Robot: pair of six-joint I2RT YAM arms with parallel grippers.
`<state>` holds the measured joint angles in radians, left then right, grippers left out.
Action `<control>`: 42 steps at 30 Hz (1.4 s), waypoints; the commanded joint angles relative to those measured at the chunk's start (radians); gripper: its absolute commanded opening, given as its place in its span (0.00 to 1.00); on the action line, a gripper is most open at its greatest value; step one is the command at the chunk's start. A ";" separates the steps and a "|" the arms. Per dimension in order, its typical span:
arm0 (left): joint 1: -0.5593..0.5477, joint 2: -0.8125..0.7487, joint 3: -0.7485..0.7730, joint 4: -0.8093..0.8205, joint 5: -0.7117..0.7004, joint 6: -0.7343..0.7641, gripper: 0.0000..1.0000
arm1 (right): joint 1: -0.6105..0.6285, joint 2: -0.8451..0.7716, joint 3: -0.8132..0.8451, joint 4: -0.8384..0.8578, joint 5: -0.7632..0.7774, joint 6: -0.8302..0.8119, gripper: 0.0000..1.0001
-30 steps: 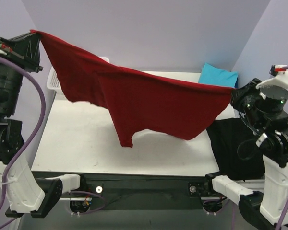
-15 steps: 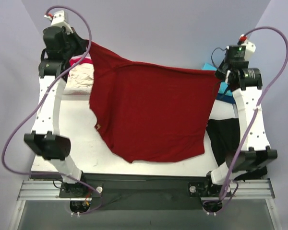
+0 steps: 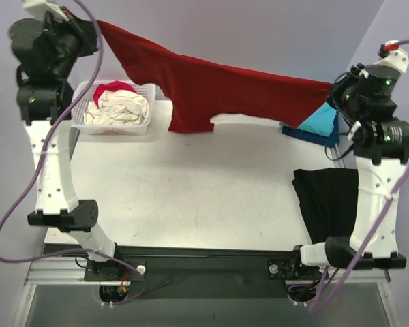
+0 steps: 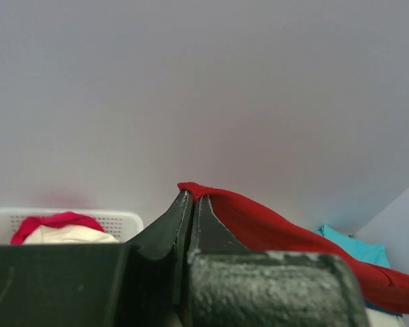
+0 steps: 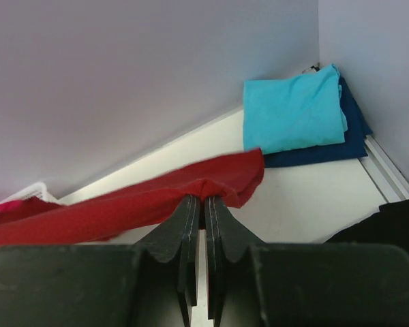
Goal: Fold and stack the t-shirts
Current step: Flatten out the tshirt
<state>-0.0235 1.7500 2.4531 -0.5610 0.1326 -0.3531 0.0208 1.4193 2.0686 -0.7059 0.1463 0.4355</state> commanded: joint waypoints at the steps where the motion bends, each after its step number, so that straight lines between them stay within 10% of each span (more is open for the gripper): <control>1: 0.063 -0.145 0.015 0.017 -0.008 0.035 0.00 | -0.012 -0.130 -0.072 0.029 -0.027 -0.026 0.00; 20: 0.065 -0.394 -0.006 -0.090 -0.110 0.114 0.00 | -0.009 -0.329 -0.091 0.025 -0.139 -0.035 0.00; 34: 0.066 -0.114 -0.287 0.239 0.067 -0.101 0.00 | -0.013 -0.022 -0.153 0.144 -0.120 0.019 0.00; 42: 0.122 0.360 0.169 0.280 0.320 -0.452 0.00 | -0.113 0.191 0.108 0.140 -0.306 0.129 0.00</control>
<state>0.0692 2.0449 2.4336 -0.4084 0.3367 -0.6197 -0.0437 1.6409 2.0602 -0.6319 -0.1040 0.5091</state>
